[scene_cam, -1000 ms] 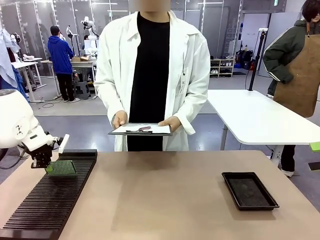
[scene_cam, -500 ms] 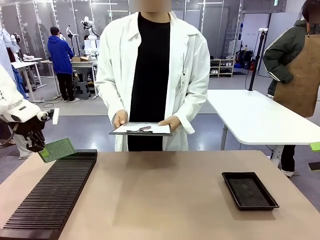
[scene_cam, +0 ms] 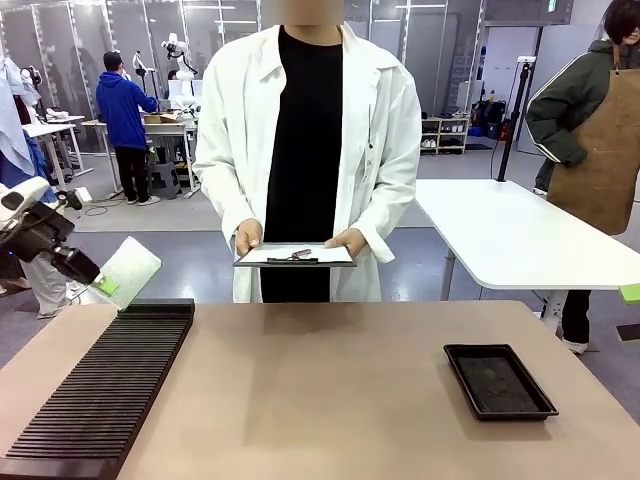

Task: Inspect the PCB.
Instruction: Pick up the Blank PCB and present it to the human.

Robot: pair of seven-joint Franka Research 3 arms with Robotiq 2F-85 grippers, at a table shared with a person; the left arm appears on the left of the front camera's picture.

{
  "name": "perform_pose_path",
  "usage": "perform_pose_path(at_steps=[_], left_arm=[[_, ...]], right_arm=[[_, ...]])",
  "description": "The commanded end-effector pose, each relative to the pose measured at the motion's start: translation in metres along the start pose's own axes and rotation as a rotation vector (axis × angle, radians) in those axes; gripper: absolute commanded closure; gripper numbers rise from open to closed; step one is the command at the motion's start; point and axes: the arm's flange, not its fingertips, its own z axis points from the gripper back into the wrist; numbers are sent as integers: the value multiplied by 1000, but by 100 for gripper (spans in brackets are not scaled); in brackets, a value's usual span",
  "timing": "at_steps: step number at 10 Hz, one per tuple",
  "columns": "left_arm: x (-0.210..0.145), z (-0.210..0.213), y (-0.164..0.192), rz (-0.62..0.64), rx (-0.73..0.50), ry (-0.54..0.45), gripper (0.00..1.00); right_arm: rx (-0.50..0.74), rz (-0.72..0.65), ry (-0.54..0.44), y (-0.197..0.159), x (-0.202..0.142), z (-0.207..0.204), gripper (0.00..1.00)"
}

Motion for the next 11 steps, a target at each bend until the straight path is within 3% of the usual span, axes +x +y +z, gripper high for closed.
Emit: perform_pose_path(at_steps=[1, 3, 4, 5, 7, 9, 11], left_arm=[[23, -5, 24, 220, -151, -135, 100], [36, -26, 43, 413, -360, -191, 100], [41, -47, 48, 413, -518, -209, 100], [43, -65, 51, 457, -573, -196, 100], [47, -94, 54, 604, -613, -201, 100], [50, -103, 54, 580, -689, -200, 100], [50, -101, 49, 516, -588, -206, 100]], right_arm=[[8, 14, -6, 0, 0, 1, 0], [8, 14, -6, 0, 0, 1, 0], [8, 14, -6, 0, 0, 1, 0], [8, 14, -6, 0, 0, 1, 0], [8, 14, -6, 0, 0, 1, 0], [8, 14, -6, 0, 0, 1, 0], [8, 14, -6, 0, 0, 1, 0]])
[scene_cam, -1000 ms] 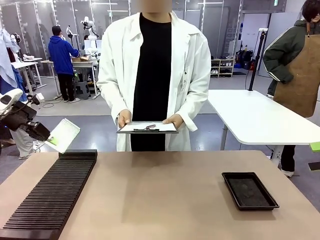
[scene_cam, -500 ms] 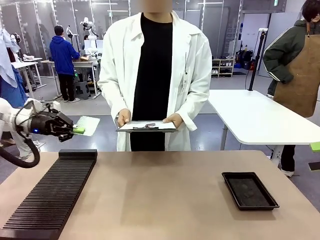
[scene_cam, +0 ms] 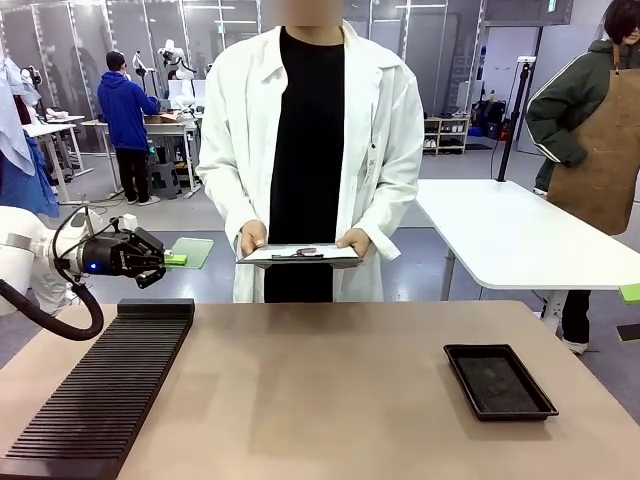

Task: Inspect the PCB.
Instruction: Pick up the Blank PCB and present it to the human.

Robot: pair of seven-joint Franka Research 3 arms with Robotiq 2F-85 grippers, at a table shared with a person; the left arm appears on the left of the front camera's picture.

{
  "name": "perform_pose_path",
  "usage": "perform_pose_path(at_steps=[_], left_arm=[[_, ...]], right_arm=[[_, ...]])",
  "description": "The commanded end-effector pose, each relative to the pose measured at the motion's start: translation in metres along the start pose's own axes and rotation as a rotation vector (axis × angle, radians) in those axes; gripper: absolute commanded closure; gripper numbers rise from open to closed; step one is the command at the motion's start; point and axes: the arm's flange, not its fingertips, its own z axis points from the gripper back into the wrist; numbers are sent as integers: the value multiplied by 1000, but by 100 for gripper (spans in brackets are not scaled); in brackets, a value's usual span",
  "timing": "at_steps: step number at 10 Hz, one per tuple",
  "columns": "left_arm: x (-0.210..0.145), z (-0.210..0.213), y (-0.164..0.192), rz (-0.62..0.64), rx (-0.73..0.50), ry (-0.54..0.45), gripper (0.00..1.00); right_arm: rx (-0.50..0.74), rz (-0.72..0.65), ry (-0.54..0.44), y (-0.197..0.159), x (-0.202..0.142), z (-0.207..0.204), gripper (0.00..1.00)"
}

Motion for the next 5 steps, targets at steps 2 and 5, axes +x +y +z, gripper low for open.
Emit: perform_pose_path(at_steps=[2, 5], left_arm=[[-3, -2, 4, 19, -8, 3, 100], [-3, -2, 4, 19, -8, 3, 100]], right_arm=[[9, 14, -5, 0, 1, 1, 0], [9, 14, -5, 0, 1, 1, 0]])
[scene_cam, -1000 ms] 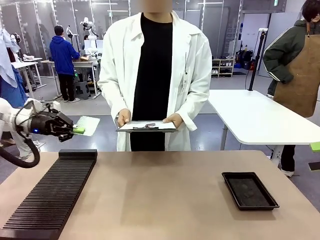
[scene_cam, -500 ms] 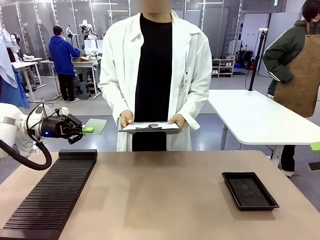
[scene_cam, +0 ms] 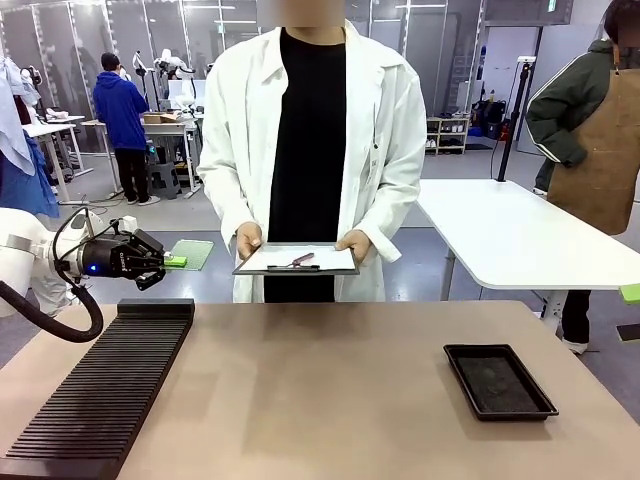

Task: Inspect the PCB.
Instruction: Release the Blank PCB you were holding.

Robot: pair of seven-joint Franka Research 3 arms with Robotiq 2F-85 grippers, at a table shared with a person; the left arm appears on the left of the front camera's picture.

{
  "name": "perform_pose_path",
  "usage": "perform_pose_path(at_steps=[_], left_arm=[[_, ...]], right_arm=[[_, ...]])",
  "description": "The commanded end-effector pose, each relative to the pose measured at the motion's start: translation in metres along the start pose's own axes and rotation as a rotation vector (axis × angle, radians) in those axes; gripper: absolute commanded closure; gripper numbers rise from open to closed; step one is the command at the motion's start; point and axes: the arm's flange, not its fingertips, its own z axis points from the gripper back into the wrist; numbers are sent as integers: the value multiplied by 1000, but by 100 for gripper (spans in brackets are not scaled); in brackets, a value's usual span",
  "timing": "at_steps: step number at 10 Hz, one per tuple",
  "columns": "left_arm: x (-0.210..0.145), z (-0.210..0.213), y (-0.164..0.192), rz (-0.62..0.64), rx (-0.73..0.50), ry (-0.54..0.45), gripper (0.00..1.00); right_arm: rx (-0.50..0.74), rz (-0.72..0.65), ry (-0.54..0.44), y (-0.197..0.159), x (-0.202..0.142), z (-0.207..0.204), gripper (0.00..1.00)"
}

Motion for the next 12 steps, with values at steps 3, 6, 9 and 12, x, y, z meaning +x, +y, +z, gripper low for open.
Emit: perform_pose_path(at_steps=[3, 6, 9, 12], left_arm=[[-1, -2, -1, 6, -7, 2, 100], [-1, -2, -1, 6, -7, 2, 100], [-1, -2, -1, 6, -7, 2, 100], [-1, -2, -1, 6, -7, 2, 100]], right_arm=[[9, 14, -5, 0, 1, 1, 0], [9, 14, -5, 0, 1, 1, 0], [9, 14, -5, 0, 1, 1, 0], [9, 14, -5, 0, 1, 1, 0]])
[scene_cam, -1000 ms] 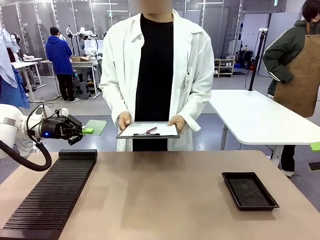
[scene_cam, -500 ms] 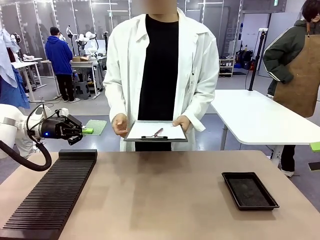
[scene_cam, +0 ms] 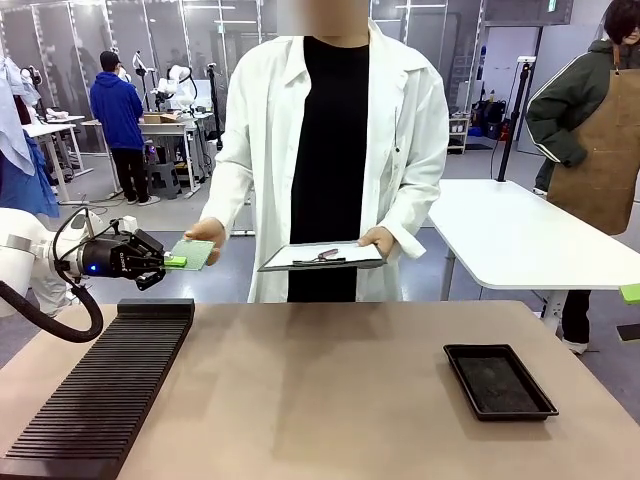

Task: Inspect the PCB.
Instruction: Release the Blank PCB you were holding.

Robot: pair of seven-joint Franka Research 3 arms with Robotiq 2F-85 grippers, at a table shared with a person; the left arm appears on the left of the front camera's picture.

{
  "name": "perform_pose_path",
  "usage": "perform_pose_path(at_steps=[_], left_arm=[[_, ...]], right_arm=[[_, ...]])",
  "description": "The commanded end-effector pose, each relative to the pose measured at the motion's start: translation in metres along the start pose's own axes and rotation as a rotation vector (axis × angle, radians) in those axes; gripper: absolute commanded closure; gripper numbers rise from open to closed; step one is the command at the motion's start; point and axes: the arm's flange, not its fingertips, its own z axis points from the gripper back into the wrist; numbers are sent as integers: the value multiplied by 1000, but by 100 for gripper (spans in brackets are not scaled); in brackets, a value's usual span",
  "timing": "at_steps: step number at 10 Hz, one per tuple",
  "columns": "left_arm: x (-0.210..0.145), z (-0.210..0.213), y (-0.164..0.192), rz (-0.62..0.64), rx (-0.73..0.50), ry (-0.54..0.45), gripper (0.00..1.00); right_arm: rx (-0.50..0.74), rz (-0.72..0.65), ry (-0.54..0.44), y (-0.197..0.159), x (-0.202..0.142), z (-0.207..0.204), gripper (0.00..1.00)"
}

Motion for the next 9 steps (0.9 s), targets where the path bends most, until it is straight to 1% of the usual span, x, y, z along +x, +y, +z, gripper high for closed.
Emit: perform_pose_path(at_steps=[1, 9], left_arm=[[-1, -2, -1, 6, -7, 2, 100], [-1, -2, -1, 6, -7, 2, 100]], right_arm=[[9, 14, -5, 0, 1, 1, 0], [9, 14, -5, 0, 1, 1, 0]])
